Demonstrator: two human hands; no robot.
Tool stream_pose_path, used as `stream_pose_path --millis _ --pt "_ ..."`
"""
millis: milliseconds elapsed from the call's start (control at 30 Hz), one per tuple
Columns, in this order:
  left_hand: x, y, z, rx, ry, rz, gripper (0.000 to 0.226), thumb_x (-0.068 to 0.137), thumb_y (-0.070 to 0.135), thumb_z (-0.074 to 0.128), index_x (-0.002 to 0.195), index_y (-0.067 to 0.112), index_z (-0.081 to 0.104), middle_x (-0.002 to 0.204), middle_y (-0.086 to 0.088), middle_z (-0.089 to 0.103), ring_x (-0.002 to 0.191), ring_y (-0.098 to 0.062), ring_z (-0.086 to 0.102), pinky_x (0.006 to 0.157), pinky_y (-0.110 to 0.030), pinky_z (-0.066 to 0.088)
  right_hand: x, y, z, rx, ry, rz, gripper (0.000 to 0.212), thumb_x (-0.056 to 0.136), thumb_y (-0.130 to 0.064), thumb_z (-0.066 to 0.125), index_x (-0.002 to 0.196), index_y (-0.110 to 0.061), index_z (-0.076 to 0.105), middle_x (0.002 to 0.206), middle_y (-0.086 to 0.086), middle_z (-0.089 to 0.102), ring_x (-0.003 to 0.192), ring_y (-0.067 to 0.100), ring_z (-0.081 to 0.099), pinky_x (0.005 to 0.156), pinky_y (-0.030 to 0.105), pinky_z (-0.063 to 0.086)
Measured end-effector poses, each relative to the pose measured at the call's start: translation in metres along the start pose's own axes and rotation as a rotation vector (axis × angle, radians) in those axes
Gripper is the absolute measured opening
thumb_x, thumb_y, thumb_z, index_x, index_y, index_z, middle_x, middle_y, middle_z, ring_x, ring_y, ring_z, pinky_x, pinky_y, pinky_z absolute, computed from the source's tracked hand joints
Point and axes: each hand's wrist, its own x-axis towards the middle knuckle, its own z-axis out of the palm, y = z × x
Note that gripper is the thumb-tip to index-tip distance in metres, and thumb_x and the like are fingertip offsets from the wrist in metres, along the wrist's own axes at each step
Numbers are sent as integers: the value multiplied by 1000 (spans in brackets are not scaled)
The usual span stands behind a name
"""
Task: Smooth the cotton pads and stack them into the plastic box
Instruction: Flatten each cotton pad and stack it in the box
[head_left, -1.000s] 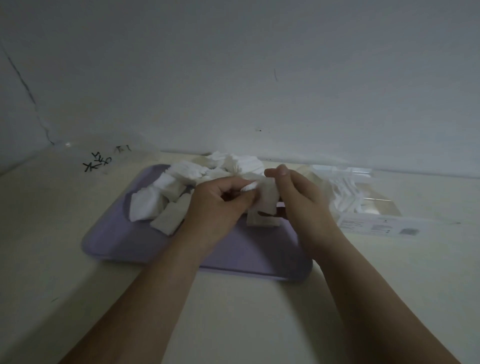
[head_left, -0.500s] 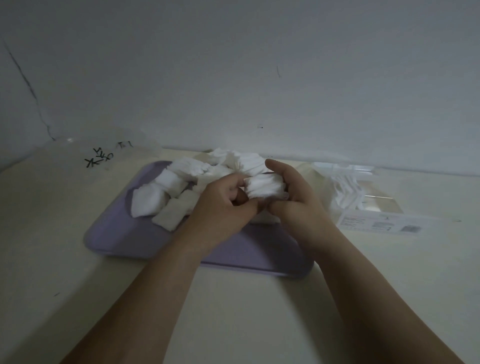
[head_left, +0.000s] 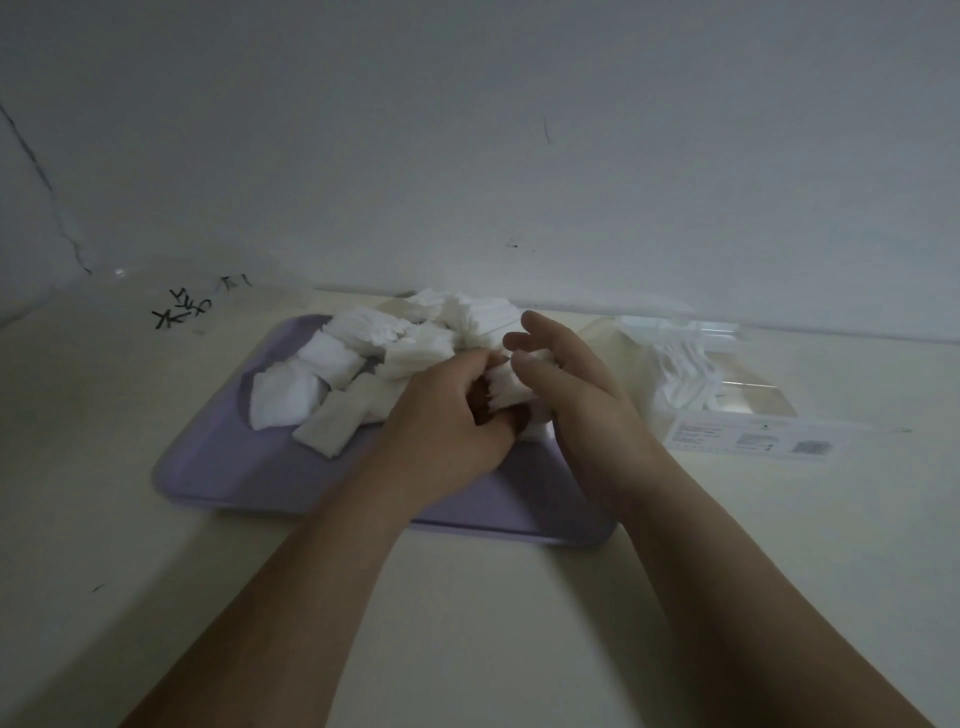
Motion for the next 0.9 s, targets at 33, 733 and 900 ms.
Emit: stream_pose_path --millis 33,733,900 --pt "0 0 1 -18 -6 3 22 82 27 73 104 28 68 83 3 75 77 -20 72 72 -51 59 1 2 0 -45 27 -12 54 93 -28 63 147 -27 54 135 -9 65 115 3 68 90 23 54" --pt "3 -3 2 -122 51 -83 11 93 29 74 83 30 71 62 17 52 56 -1 45 55 -13 35 2 -10 -2 349 174 102 35 103 -14 45 109 -16 79 108 15 77 107 31 74 94 42 59" --pt "0 6 -4 -206 130 -126 20 88 39 76 100 23 76 87 -2 75 75 -17 66 67 -22 50 3 -8 -9 333 21 25 58 73 -5 48 127 -4 68 128 27 68 122 47 63 112 65 44"
